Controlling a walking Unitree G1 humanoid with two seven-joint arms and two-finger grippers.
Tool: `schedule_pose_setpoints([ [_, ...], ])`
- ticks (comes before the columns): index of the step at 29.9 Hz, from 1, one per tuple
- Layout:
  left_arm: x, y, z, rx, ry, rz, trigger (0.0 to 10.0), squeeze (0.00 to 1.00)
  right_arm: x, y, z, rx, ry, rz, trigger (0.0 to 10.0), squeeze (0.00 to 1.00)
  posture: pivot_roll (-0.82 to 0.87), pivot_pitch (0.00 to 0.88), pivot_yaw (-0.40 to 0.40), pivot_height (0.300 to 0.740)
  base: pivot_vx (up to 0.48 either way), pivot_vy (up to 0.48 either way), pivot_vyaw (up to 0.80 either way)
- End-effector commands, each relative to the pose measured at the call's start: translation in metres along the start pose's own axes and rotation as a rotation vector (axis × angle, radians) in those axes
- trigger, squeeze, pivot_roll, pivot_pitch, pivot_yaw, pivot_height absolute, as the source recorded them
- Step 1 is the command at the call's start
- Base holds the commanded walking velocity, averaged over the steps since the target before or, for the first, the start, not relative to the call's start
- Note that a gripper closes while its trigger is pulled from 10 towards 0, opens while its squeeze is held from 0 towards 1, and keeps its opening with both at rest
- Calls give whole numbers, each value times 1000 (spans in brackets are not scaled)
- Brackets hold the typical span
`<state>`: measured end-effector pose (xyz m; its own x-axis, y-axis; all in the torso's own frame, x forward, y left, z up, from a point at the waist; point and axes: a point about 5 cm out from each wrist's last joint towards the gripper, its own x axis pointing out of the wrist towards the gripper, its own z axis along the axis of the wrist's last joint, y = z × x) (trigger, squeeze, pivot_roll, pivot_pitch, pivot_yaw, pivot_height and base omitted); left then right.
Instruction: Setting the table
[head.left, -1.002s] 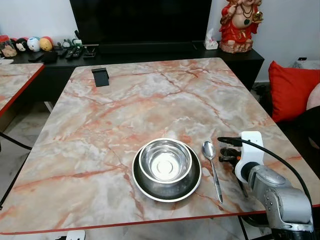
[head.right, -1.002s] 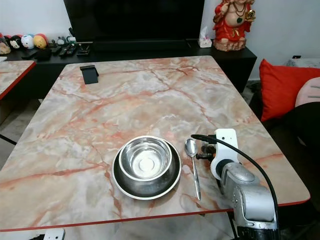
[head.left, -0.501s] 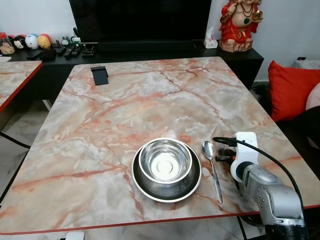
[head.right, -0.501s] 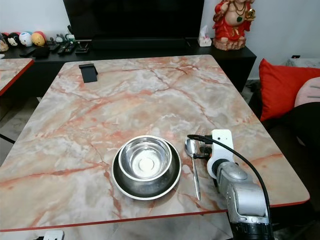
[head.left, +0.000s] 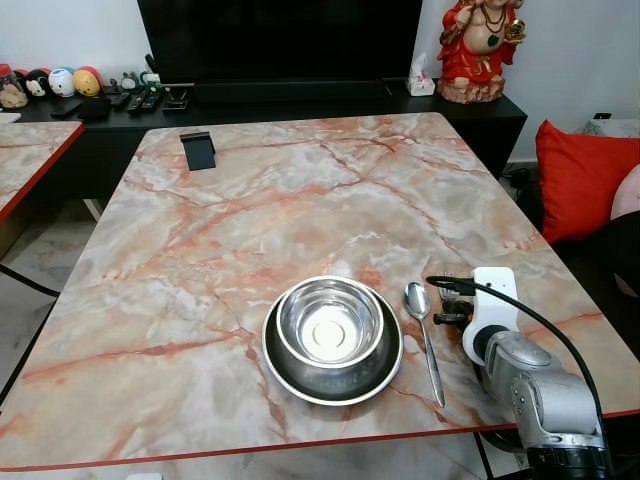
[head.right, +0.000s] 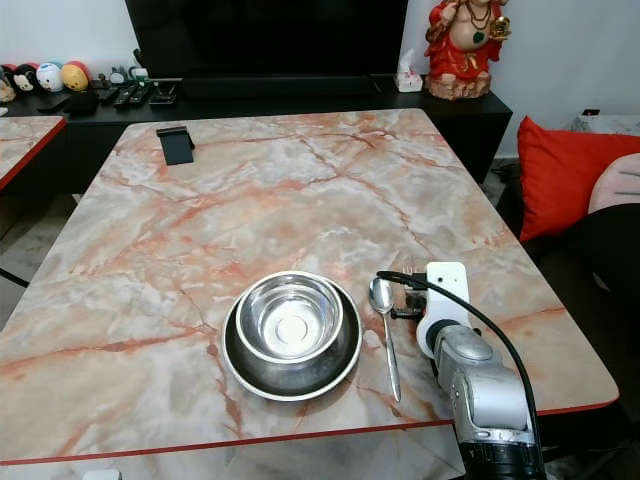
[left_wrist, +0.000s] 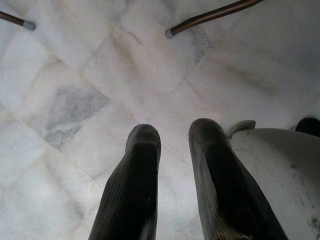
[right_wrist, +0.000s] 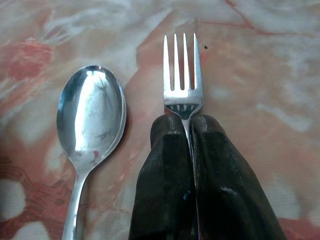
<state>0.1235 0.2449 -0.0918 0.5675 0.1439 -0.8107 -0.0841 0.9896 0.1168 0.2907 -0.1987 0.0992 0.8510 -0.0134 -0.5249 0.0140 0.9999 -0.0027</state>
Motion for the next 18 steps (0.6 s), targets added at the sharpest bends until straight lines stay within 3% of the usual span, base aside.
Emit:
schedule_pose_setpoints([
  [1, -2, 5, -8, 5, 37, 18, 10000, 0, 2, 0, 5, 8, -15, -1, 10000, 0, -113, 0, 2, 707, 0, 0, 0],
  [18, -3, 6, -9, 6, 44, 19, 10000, 0, 4, 3, -1, 16, -6, 2, 10000, 0, -107, 0, 6, 707, 0, 0, 0],
])
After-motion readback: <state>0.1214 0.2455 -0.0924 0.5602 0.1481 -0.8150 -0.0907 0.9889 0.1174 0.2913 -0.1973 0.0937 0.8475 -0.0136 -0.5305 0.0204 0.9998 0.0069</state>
